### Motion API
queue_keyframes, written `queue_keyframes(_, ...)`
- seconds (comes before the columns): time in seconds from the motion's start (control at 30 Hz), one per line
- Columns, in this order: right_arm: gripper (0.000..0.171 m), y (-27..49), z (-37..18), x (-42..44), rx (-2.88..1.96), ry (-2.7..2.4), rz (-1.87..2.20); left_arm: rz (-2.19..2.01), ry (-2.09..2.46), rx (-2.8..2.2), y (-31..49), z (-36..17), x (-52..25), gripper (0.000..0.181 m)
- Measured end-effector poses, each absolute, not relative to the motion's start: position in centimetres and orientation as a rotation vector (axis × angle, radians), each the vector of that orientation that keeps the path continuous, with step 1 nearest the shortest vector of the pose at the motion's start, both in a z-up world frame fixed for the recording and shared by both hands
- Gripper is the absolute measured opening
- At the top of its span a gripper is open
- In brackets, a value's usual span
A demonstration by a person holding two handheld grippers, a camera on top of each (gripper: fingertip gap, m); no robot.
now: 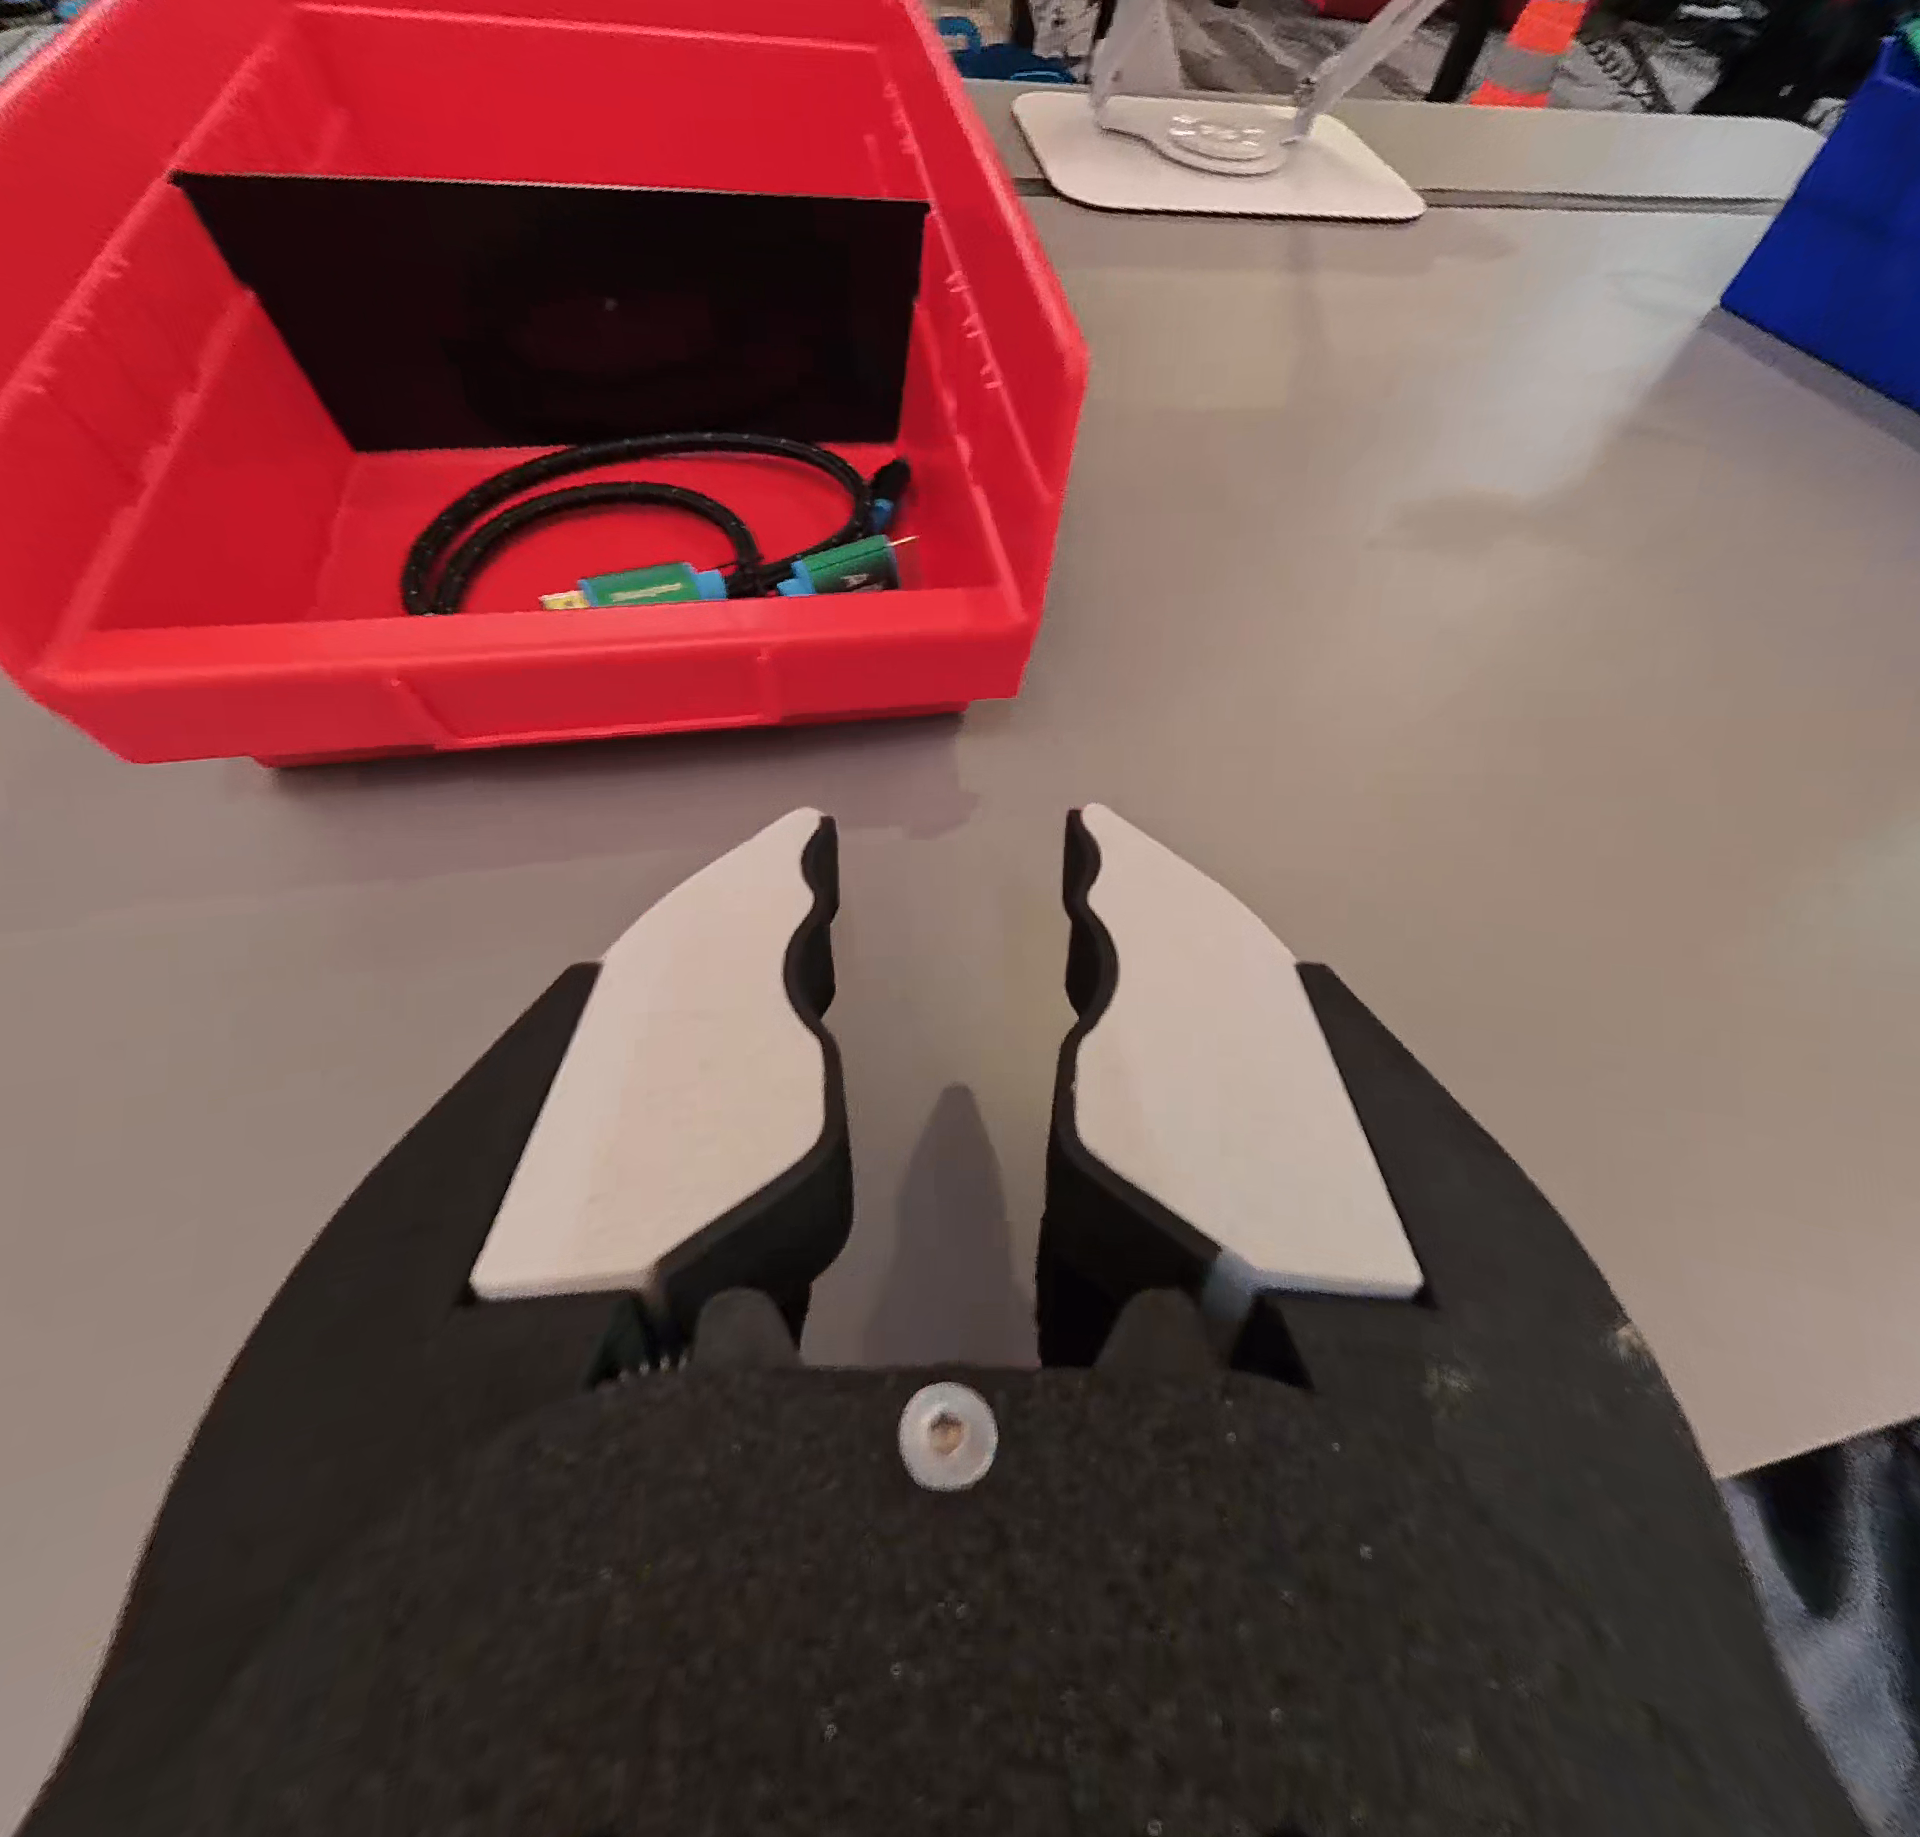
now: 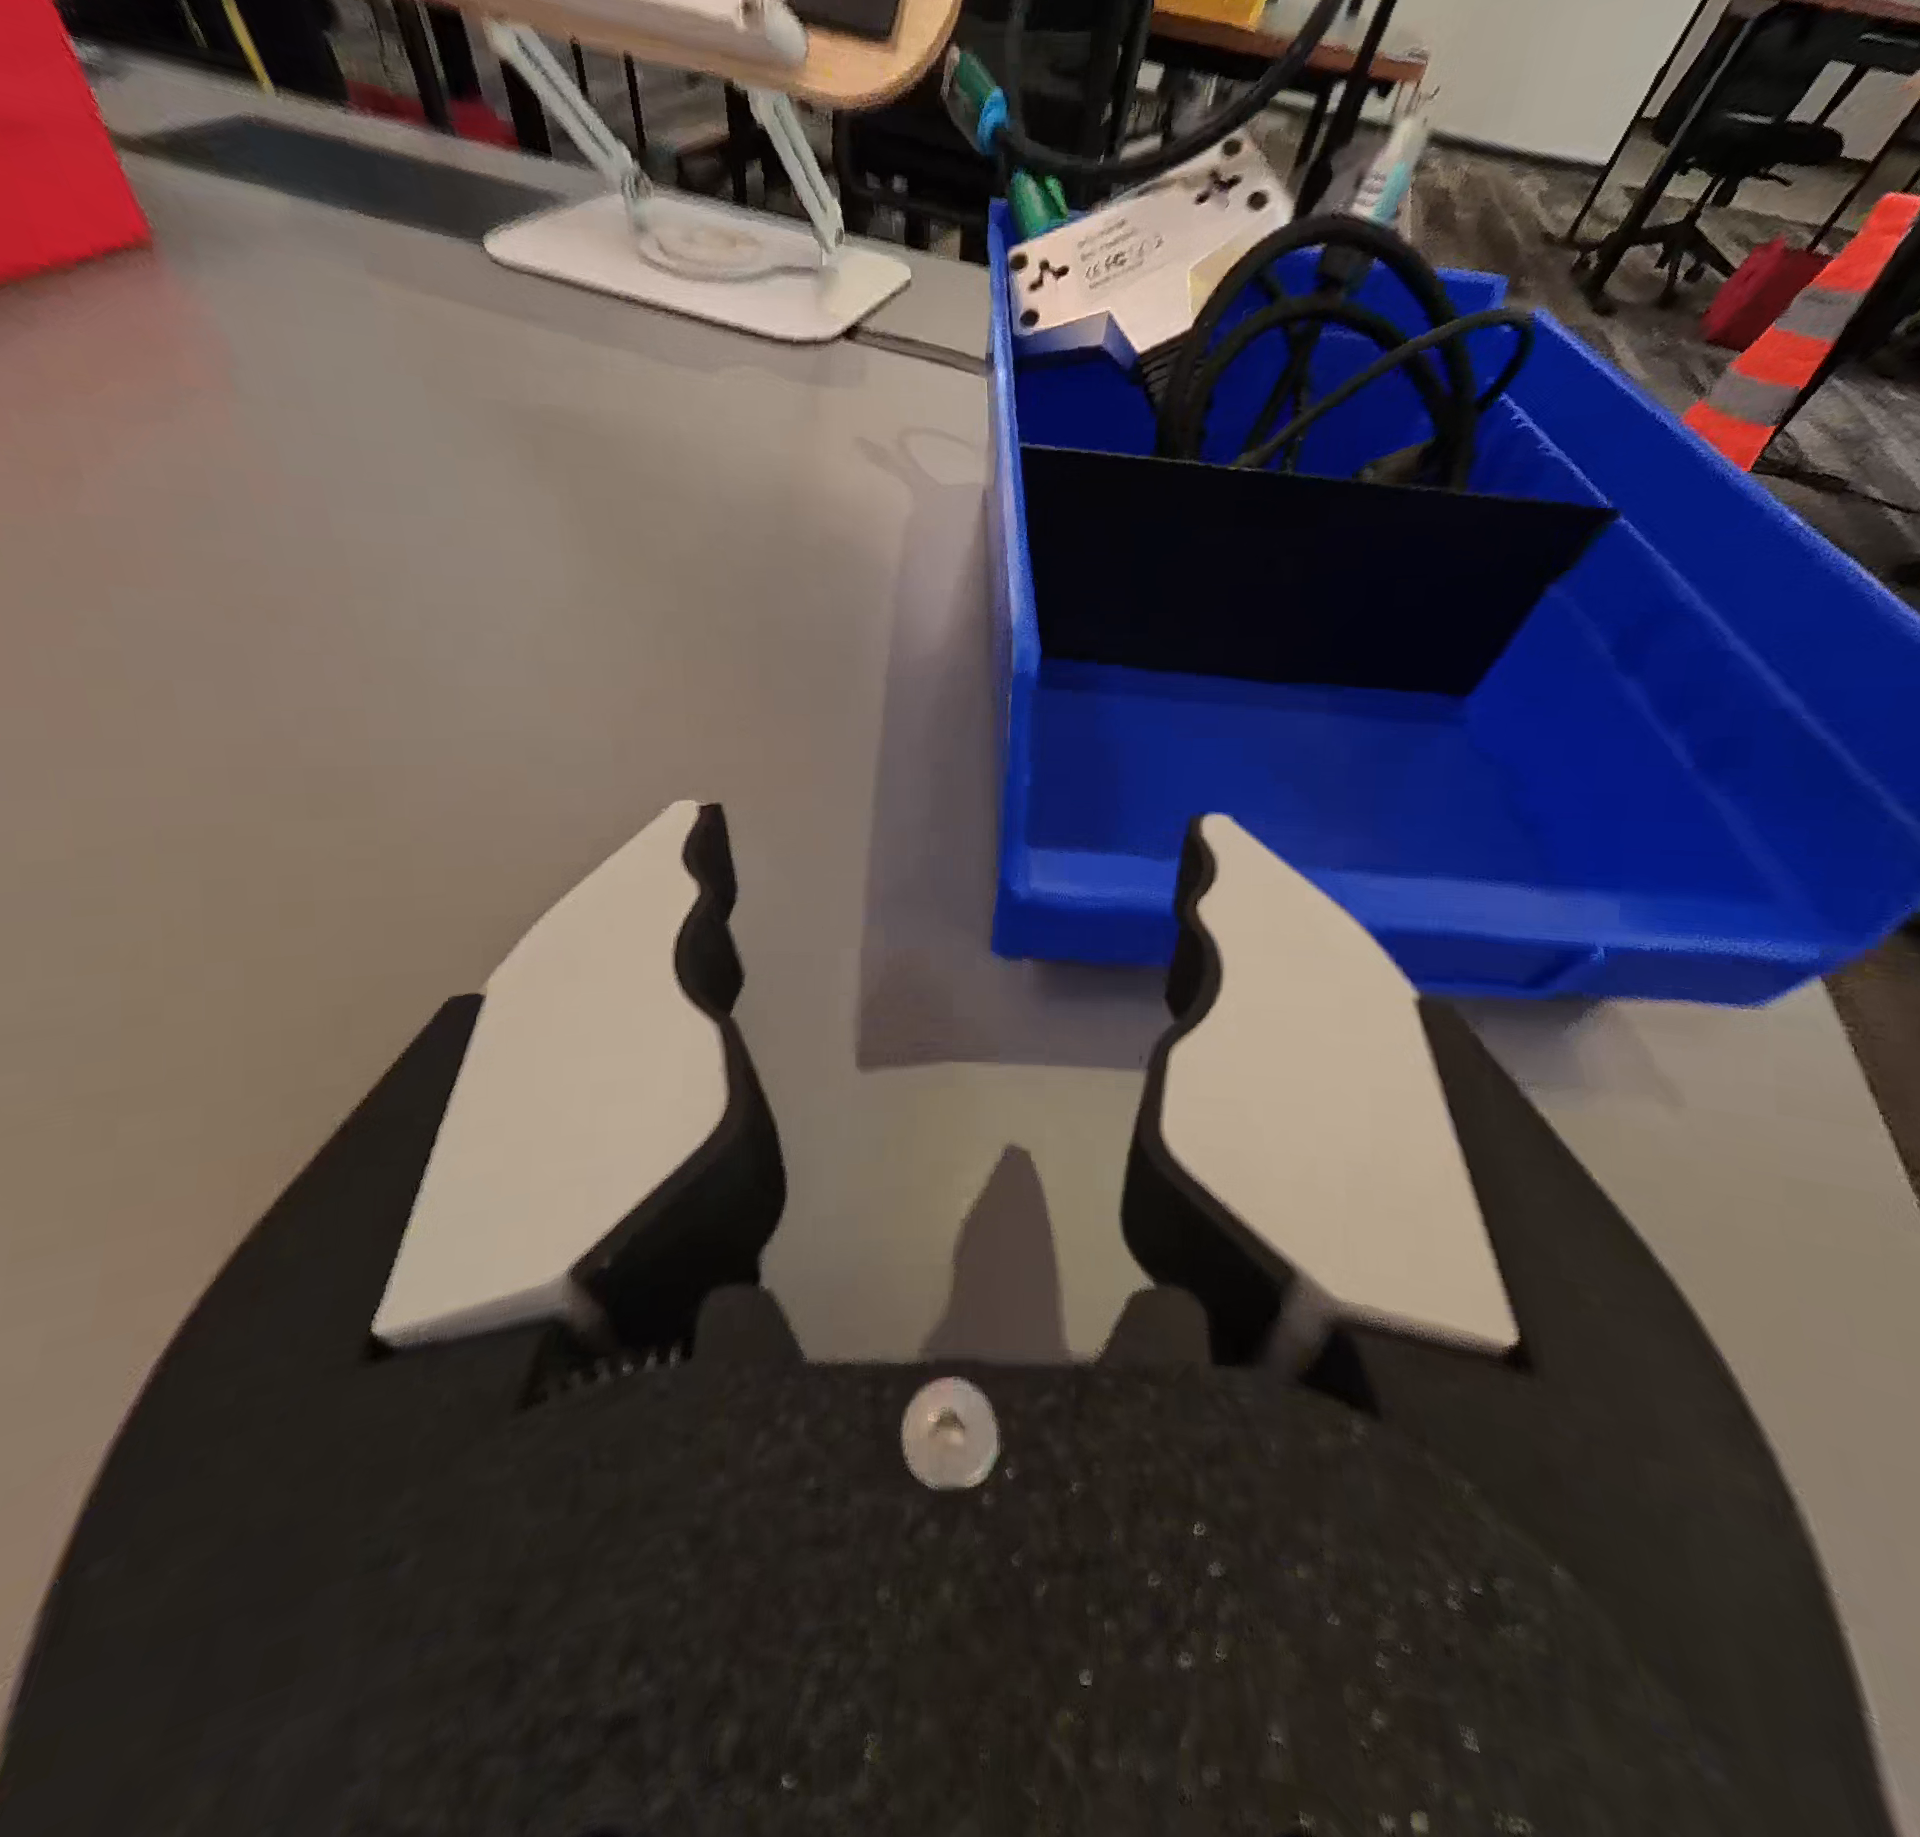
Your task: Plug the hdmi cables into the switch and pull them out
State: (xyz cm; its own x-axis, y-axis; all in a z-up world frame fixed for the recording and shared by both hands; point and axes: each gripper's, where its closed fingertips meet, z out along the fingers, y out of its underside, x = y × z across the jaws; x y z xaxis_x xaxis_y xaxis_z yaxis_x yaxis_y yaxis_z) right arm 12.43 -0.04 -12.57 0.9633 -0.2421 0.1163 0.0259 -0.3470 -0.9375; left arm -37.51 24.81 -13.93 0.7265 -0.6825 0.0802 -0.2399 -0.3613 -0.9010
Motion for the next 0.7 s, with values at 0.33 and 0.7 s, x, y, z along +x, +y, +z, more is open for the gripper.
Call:
queue_keyframes(0.33,0.074,6.5,-14.1,5.1,-2.062,0.001,0.183,-0.686,0.887,-1.814,21.1,-12.9,-30.7,0.044)
queue_keyframes(0.7,0.066,-2.8,-8.6,12.5,-1.760,0.430,-0.508,-0.903,1.346,-1.730,11.3,-13.4,-1.2,0.076)
